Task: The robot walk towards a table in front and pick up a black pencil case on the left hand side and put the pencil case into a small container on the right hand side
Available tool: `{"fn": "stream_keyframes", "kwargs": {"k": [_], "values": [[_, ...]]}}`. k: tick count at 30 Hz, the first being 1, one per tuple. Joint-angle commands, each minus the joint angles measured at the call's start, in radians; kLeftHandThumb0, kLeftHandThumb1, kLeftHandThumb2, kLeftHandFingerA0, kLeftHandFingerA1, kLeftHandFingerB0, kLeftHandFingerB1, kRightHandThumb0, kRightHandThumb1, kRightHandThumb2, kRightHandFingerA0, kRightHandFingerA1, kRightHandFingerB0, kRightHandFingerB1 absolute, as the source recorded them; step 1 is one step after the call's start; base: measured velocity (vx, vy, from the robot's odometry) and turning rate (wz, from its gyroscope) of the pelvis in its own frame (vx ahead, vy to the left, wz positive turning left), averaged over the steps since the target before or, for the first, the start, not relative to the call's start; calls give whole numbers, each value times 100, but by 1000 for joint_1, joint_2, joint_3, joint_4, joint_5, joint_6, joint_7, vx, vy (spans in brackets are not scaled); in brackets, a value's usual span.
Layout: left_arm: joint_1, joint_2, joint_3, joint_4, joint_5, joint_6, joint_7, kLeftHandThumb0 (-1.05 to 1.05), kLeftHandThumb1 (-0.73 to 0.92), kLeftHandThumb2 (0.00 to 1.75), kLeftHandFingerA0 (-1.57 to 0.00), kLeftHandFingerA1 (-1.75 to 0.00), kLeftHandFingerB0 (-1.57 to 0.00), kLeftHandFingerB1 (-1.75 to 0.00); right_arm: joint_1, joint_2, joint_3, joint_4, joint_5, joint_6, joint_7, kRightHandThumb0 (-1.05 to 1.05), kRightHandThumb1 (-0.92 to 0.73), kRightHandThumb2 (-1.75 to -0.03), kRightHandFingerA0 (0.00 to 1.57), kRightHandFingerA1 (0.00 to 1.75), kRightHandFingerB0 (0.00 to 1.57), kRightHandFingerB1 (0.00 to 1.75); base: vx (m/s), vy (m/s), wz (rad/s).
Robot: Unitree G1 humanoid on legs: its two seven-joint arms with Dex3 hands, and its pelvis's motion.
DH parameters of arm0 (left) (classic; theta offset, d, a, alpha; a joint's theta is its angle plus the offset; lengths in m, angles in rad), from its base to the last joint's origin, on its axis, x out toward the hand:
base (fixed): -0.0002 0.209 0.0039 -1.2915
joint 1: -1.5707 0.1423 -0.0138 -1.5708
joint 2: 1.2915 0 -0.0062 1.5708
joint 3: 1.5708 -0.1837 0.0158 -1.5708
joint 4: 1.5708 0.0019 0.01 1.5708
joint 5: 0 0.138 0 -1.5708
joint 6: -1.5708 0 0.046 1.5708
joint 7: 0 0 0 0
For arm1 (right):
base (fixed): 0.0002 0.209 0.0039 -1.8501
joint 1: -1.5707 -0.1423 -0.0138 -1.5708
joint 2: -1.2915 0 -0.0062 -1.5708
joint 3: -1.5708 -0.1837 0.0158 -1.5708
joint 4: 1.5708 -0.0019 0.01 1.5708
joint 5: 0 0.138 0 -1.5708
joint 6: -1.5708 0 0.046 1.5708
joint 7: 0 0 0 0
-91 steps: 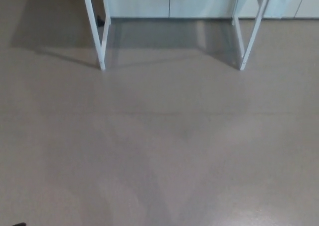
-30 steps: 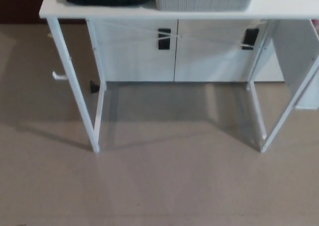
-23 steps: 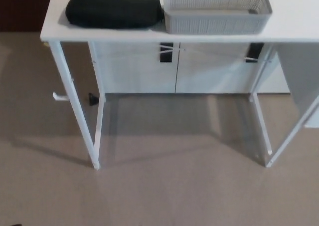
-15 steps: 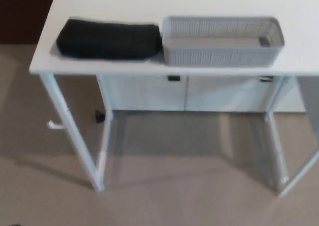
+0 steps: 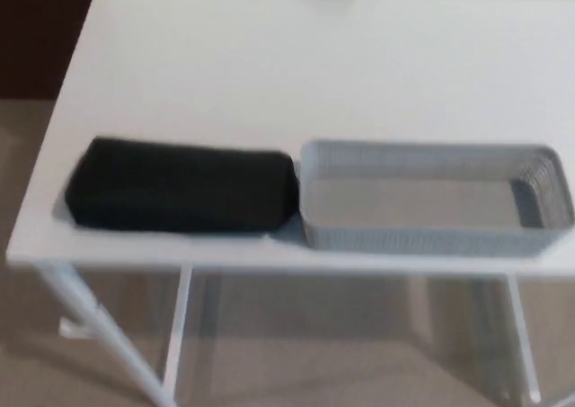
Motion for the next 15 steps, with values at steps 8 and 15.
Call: {"fn": "stream_keyframes", "kwargs": {"k": [8, 15], "values": [[11, 13, -2, 8, 6, -11, -2, -24, 50, 55, -33, -36, -22, -30, 9, -11, -8, 9, 16, -7, 7, -41, -64, -59, 50, 40, 37, 33, 279, 158, 0], [12, 21, -9, -8, 12, -10, -5, -33, 44, 60, -30, -40, -24, -36, 0, -9, -3, 7, 9, 0, -1, -48, -52, -81, 44, 53, 31, 46, 76, -84, 7]]}}
